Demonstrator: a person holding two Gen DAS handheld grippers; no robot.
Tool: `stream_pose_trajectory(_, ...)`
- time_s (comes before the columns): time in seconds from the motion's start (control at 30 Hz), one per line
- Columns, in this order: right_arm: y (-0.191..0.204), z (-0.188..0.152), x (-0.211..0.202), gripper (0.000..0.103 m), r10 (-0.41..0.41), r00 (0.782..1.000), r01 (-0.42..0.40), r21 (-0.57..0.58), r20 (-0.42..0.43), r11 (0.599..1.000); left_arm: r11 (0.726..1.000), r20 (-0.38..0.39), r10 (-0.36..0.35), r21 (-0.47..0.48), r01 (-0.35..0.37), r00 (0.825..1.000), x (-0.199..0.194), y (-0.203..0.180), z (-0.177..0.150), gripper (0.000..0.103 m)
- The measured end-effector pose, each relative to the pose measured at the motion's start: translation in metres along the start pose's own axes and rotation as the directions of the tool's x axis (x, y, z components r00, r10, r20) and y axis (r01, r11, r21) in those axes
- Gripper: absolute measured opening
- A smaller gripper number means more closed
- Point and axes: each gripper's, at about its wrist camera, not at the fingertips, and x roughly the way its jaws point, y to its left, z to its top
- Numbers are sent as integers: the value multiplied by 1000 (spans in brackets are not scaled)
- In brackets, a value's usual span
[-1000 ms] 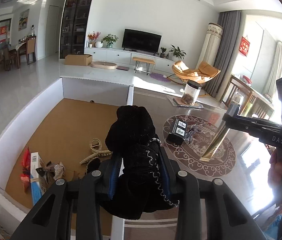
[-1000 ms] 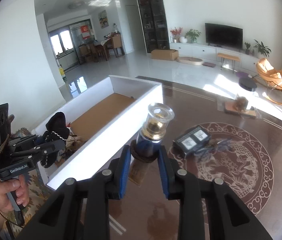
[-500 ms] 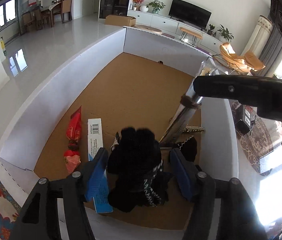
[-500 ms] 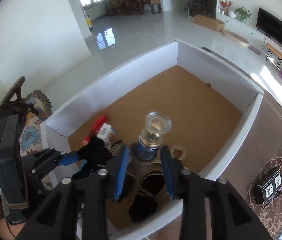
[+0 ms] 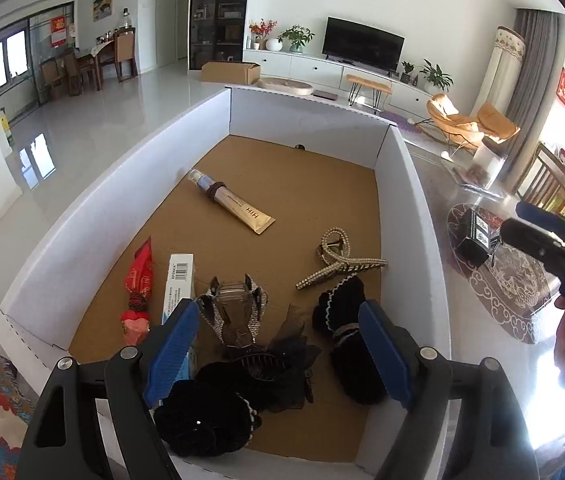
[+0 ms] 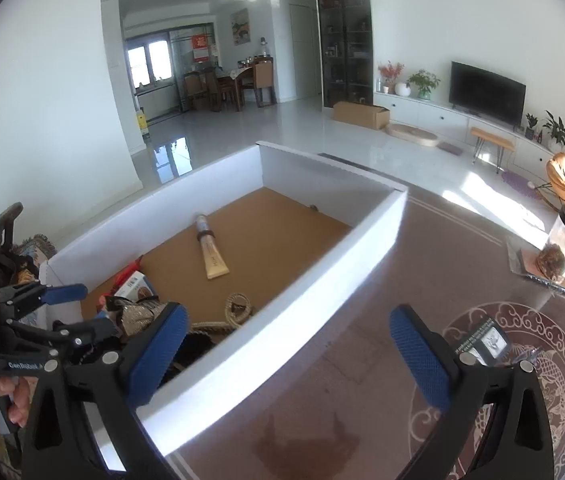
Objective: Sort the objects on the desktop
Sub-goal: 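Withdraw both grippers from the box back over the table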
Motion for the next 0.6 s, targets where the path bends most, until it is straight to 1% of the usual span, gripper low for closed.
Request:
stream_pose_trajectory(0.07, -42, -43, -7, 101, -85, 996, 86, 24, -35, 996, 999, 19, -26, 46, 25, 999, -10, -23, 1, 81)
stream_pose_trajectory(0.1, -62, -65, -11, 101, -131, 990, 132, 30, -55, 991, 997, 28, -46, 68, 44, 999, -15, -36, 1, 81)
stream_pose_trajectory(0.2, -118, -119, -23, 101, -235, 963, 243, 49, -131, 969, 982, 39, -135, 136, 129, 990, -29, -85, -1, 82)
stream_pose_trajectory(0.23, -133, -132, -27, 101, -255, 955, 267, 62, -152, 962, 973, 32, -172, 161, 165, 985, -31, -103, -4, 85)
stream_pose_trajectory(0.27, -146, -145, -31, 101, -267, 949, 282, 77, -168, 956, 963, 18, -207, 182, 201, 978, -31, -122, -7, 95)
stream_pose_trajectory(0.3, -156, -153, -35, 101, -280, 943, 299, 88, -179, 950, 950, -3, -244, 201, 240, 970, -29, -141, -12, 100)
stream_pose_trajectory(0.33, -166, -161, -39, 101, -294, 937, 315, 97, -187, 944, 935, -27, -282, 218, 281, 959, -25, -159, -16, 103)
stream_pose_trajectory(0.37, -176, -167, -43, 101, -301, 934, 324, 104, -192, 940, 921, -51, -307, 234, 310, 950, -17, -176, -21, 103)
stream_pose_trajectory(0.4, -181, -171, -44, 101, -306, 931, 331, 107, -200, 937, 912, -81, -309, 258, 319, 948, -8, -194, -28, 103)
stream_pose_trajectory(0.47, -186, -177, -45, 101, -304, 930, 332, 120, -205, 936, 902, -124, -272, 313, 298, 954, 18, -222, -41, 103)
stream_pose_trajectory(0.5, -187, -177, -46, 101, -295, 935, 323, 128, -199, 938, 897, -136, -249, 340, 281, 959, 32, -233, -45, 103)
stream_pose_trajectory(0.57, -181, -176, -48, 101, -308, 935, 331, 116, -176, 936, 892, -160, -183, 387, 232, 970, 58, -249, -53, 103)
stream_pose_trajectory(0.6, -178, -175, -46, 101, -315, 932, 336, 104, -178, 936, 889, -170, -156, 405, 213, 973, 69, -255, -55, 103)
